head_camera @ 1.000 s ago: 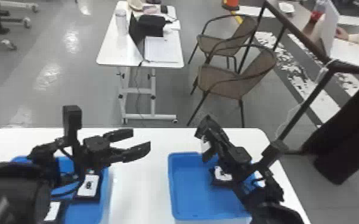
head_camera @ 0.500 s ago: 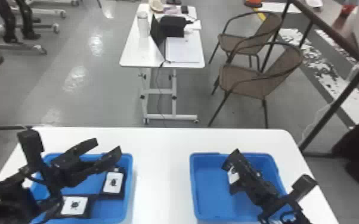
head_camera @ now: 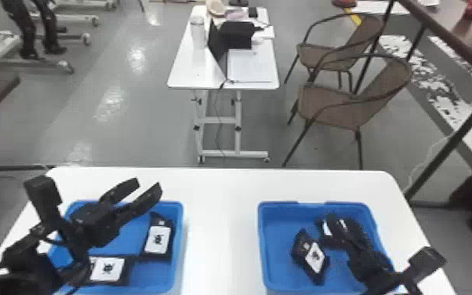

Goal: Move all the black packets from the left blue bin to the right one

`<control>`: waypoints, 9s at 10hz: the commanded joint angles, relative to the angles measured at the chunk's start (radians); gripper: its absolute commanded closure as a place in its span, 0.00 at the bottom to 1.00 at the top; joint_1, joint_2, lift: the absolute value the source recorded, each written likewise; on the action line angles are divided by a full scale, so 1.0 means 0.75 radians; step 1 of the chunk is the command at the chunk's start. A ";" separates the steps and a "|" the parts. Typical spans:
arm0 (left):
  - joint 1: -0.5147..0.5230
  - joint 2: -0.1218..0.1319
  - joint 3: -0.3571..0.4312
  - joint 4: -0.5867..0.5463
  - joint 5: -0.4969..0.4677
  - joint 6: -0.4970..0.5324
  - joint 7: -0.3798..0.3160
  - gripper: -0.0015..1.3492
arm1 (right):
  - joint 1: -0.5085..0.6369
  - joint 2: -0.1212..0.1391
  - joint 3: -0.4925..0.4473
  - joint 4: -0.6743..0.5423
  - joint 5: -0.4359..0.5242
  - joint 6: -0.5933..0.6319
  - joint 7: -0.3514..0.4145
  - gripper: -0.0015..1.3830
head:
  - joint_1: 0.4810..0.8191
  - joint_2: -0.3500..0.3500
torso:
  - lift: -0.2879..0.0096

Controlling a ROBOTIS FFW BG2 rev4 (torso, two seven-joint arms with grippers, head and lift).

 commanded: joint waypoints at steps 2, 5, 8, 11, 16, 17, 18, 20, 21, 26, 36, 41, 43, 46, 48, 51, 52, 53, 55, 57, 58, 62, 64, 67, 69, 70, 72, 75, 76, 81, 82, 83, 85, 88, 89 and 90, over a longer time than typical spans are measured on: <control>0.066 -0.014 0.037 0.000 0.002 0.012 0.070 0.38 | 0.109 0.001 -0.021 -0.209 -0.079 -0.018 -0.018 0.11 | 0.63 0.41 | 0.97; 0.088 0.005 0.064 0.004 -0.099 0.174 0.156 0.37 | 0.182 0.001 -0.029 -0.367 -0.130 0.003 -0.018 0.11 | 0.63 0.42 | 0.97; -0.002 0.060 -0.016 0.139 -0.176 0.307 0.185 0.37 | 0.184 0.001 -0.029 -0.385 -0.134 0.009 -0.018 0.11 | 0.63 0.45 | 0.97; -0.178 0.101 -0.168 0.360 -0.230 0.389 0.178 0.37 | 0.184 0.001 -0.027 -0.389 -0.134 0.009 -0.016 0.11 | 0.63 0.41 | 0.97; -0.306 0.076 -0.245 0.503 -0.383 0.497 0.162 0.37 | 0.197 0.001 -0.027 -0.394 -0.159 0.009 -0.016 0.11 | 0.63 0.37 | 0.97; -0.331 0.068 -0.245 0.533 -0.418 0.507 0.162 0.37 | 0.199 0.001 -0.027 -0.396 -0.159 0.009 -0.016 0.11 | 0.63 0.37 | 0.97; -0.362 0.070 -0.258 0.593 -0.414 0.491 0.160 0.37 | 0.197 0.001 -0.027 -0.396 -0.161 0.009 -0.016 0.11 | 0.63 0.37 | 0.97; -0.417 0.078 -0.296 0.675 -0.416 0.487 0.160 0.37 | 0.197 0.001 -0.027 -0.396 -0.163 0.009 -0.016 0.11 | 0.63 0.37 | 0.97; -0.437 0.076 -0.305 0.720 -0.416 0.479 0.158 0.38 | 0.199 0.001 -0.027 -0.396 -0.167 0.009 -0.016 0.11 | 0.63 0.37 | 0.97; -0.472 0.095 -0.341 0.748 -0.514 0.466 0.099 0.78 | 0.205 0.001 -0.025 -0.396 -0.179 0.009 -0.016 0.11 | 0.63 0.36 | 0.97; -0.116 -0.038 -0.018 -0.193 -0.655 0.865 0.017 0.00 | 0.203 0.001 -0.025 -0.400 -0.193 0.009 -0.006 0.11 | 0.63 0.41 | 0.97; -0.112 -0.034 -0.020 -0.180 -0.759 0.937 0.019 0.00 | 0.197 0.001 -0.023 -0.392 -0.197 0.009 -0.004 0.11 | 0.63 0.44 | 0.97; -0.188 -0.020 -0.057 0.049 -0.745 0.792 0.019 0.00 | 0.195 0.001 -0.023 -0.383 -0.204 0.009 -0.002 0.11 | 0.63 0.46 | 0.97; -0.282 -0.001 -0.133 0.327 -0.727 0.620 0.021 0.00 | 0.195 0.001 -0.023 -0.383 -0.210 0.009 -0.002 0.11 | 0.63 0.44 | 0.97; -0.355 0.001 -0.164 0.556 -0.690 0.444 0.023 0.00 | 0.197 0.001 -0.023 -0.377 -0.220 0.009 0.002 0.11 | 0.63 0.41 | 0.97; -0.411 0.003 -0.188 0.707 -0.700 0.288 0.050 0.00 | 0.197 0.001 -0.023 -0.377 -0.218 0.011 0.004 0.11 | 0.63 0.39 | 0.97; -0.419 0.023 -0.209 0.742 -0.653 0.237 0.050 0.00 | 0.199 0.001 -0.023 -0.379 -0.220 0.011 0.006 0.11 | 0.63 0.39 | 0.97; -0.419 0.029 -0.229 0.744 -0.653 0.217 0.066 0.00 | 0.201 0.001 -0.023 -0.379 -0.224 0.011 0.006 0.11 | 0.63 0.39 | 0.97; -0.433 0.025 -0.249 0.779 -0.635 0.227 0.068 0.21 | 0.201 0.001 -0.023 -0.379 -0.226 0.011 0.006 0.11 | 0.63 0.38 | 0.97; -0.439 0.003 -0.249 0.783 -0.635 0.282 0.068 0.38 | 0.199 0.001 -0.023 -0.377 -0.226 0.011 0.006 0.11 | 0.63 0.37 | 0.97; -0.437 0.009 -0.247 0.783 -0.620 0.282 0.068 0.46 | 0.201 0.001 -0.023 -0.377 -0.226 0.013 0.008 0.11 | 0.63 0.36 | 0.97; -0.433 0.078 -0.296 0.758 -0.547 0.295 0.023 0.76 | 0.201 0.001 -0.023 -0.379 -0.226 0.019 0.008 0.11 | 0.63 0.36 | 0.97; -0.439 0.083 -0.311 0.756 -0.592 0.307 -0.028 0.86 | 0.197 0.001 -0.021 -0.377 -0.226 0.023 0.011 0.11 | 0.63 0.36 | 0.97; -0.308 0.087 -0.200 0.456 -0.639 0.329 -0.171 0.86 | 0.197 0.001 -0.013 -0.377 -0.236 0.023 0.011 0.11 | 0.63 0.36 | 0.97; -0.204 0.087 -0.137 0.196 -0.608 0.333 -0.237 0.86 | 0.201 0.001 -0.013 -0.385 -0.238 0.023 0.011 0.11 | 0.63 0.37 | 0.97; -0.210 0.087 -0.149 0.161 -0.573 0.288 -0.296 0.86 | 0.199 0.001 -0.007 -0.396 -0.236 0.023 0.013 0.11 | 0.63 0.37 | 0.97; -0.321 0.085 -0.260 0.175 -0.528 0.192 -0.396 0.86 | 0.164 0.001 0.016 -0.402 -0.232 0.023 0.039 0.11 | 0.63 0.33 | 0.97; -0.568 0.040 -0.448 0.382 -0.502 0.039 -0.564 0.86 | 0.090 0.001 0.028 -0.449 -0.142 0.074 0.080 0.11 | 0.63 0.24 | 0.97; -0.644 0.019 -0.501 0.468 -0.500 -0.029 -0.607 0.86 | 0.066 0.001 0.034 -0.451 -0.144 0.076 0.088 0.10 | 0.63 0.21 | 0.97; -0.881 -0.091 -0.765 0.861 -0.485 -0.247 -0.634 0.86 | -0.004 0.001 0.128 -0.496 -0.163 0.132 0.113 0.11 | 0.63 0.12 | 0.97; -0.900 -0.104 -0.787 0.887 -0.485 -0.266 -0.630 0.86 | -0.004 0.001 0.159 -0.516 -0.169 0.158 0.117 0.11 | 0.63 0.11 | 0.97; -0.902 -0.114 -0.787 0.891 -0.473 -0.274 -0.623 0.86 | -0.004 0.001 0.188 -0.533 -0.165 0.185 0.117 0.11 | 0.63 0.11 | 0.97; -0.906 -0.124 -0.791 0.891 -0.452 -0.278 -0.619 0.86 | -0.006 0.001 0.214 -0.518 -0.159 0.201 0.117 0.10 | 0.63 0.13 | 0.97; -0.910 -0.142 -0.798 0.895 -0.416 -0.286 -0.601 0.86 | -0.022 0.001 0.255 -0.510 -0.156 0.232 0.117 0.11 | 0.63 0.14 | 0.97; -0.914 -0.147 -0.808 0.897 -0.401 -0.286 -0.597 0.86 | -0.030 0.001 0.263 -0.496 -0.156 0.234 0.117 0.11 | 0.63 0.15 | 0.97; -0.914 -0.149 -0.824 0.906 -0.375 -0.286 -0.587 0.86 | -0.038 0.001 0.263 -0.488 -0.142 0.234 0.117 0.12 | 0.63 0.15 | 0.97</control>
